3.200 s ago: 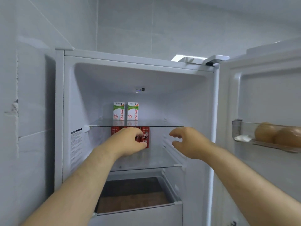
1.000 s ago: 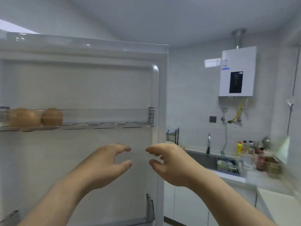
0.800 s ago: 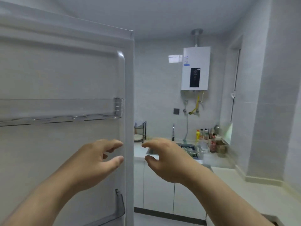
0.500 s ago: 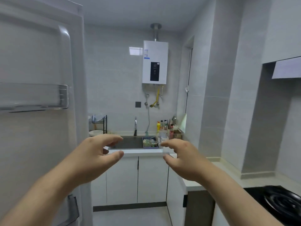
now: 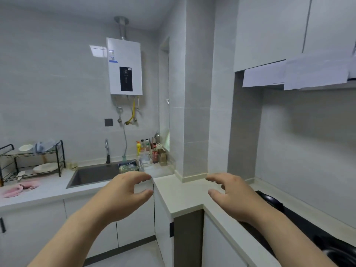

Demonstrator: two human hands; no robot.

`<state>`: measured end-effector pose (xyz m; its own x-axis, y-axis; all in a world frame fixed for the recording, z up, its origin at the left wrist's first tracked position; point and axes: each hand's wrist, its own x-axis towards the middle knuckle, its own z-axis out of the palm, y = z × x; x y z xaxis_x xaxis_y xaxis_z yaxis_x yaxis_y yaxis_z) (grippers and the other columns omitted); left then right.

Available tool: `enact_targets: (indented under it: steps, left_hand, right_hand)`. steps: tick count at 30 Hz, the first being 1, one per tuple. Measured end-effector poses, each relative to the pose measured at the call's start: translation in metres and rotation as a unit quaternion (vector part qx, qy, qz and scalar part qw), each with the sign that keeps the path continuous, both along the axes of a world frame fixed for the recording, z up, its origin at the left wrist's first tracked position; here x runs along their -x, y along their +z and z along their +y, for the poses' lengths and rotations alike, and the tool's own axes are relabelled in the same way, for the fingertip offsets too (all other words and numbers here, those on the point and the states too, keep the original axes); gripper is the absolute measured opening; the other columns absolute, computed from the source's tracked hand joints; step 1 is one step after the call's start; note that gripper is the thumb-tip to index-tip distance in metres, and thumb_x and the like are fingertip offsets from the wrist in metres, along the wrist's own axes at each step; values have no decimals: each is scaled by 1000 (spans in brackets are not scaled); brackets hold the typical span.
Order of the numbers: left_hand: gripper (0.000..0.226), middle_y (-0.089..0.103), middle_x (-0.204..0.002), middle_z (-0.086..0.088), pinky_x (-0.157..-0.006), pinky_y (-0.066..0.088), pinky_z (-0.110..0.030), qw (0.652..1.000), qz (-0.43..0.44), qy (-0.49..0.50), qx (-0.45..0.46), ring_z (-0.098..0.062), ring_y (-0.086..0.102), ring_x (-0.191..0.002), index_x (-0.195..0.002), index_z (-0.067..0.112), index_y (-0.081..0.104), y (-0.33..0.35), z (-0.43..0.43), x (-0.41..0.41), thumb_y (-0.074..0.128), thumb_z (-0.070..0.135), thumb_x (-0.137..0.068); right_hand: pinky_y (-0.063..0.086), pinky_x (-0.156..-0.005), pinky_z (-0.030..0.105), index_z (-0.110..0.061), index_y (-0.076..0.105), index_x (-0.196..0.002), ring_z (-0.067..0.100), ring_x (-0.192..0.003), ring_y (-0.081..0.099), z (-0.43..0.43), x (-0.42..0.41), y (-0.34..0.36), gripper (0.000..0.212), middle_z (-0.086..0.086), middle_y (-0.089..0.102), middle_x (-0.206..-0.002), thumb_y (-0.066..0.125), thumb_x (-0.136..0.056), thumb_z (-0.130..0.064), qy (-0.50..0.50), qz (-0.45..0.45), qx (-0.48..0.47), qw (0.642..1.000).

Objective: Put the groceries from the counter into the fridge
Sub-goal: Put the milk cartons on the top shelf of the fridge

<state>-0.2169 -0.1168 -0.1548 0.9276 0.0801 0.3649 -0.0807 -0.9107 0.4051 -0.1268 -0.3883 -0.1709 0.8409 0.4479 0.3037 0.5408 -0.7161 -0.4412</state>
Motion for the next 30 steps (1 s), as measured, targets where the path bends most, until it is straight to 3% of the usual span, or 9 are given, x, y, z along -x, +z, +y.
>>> enact_targets:
  steps: [9,14,23,28,30]
  left_hand:
    - [47,56,-134,10,-99,44,-23,996,37,-76,22,-1,49,-111,-138,28,51,-10,-80,-63,61,38,-93]
    - [44,52,-119,18,-96,41,-18,990,47,-128,41,-1,49,-106,-136,29,53,-24,-136,-96,61,36,-93]
    - [43,57,-127,19,-102,45,-29,969,80,-232,23,-2,53,-112,-131,31,58,-53,-241,-145,62,41,-90]
    - [11,67,-107,11,-93,53,-40,952,114,-283,6,-13,63,-98,-96,37,62,-64,-289,-166,62,39,-86]
    - [30,64,-115,13,-94,51,-35,943,118,-310,-1,-9,61,-104,-114,35,64,-71,-308,-175,60,41,-86]
  right_hand:
    - [43,-106,30,-38,53,-136,1,-121,50,-107,-21,-22,42,-19,55,-135,57,-94,-34,-99,45,-63,992]
    - [41,-98,21,-36,58,-133,1,-117,54,-181,-19,-40,40,-18,59,-131,58,-94,-31,-170,60,-83,980]
    - [41,-104,24,-32,56,-136,2,-122,52,-286,7,-62,41,-15,56,-137,58,-95,-29,-281,60,-61,956]
    - [35,-107,23,-32,51,-140,6,-132,45,-326,25,-72,43,-13,50,-144,54,-97,-32,-333,65,-10,940]
    - [35,-107,23,-31,51,-140,8,-132,46,-340,31,-76,43,-11,50,-144,54,-97,-32,-358,71,5,931]
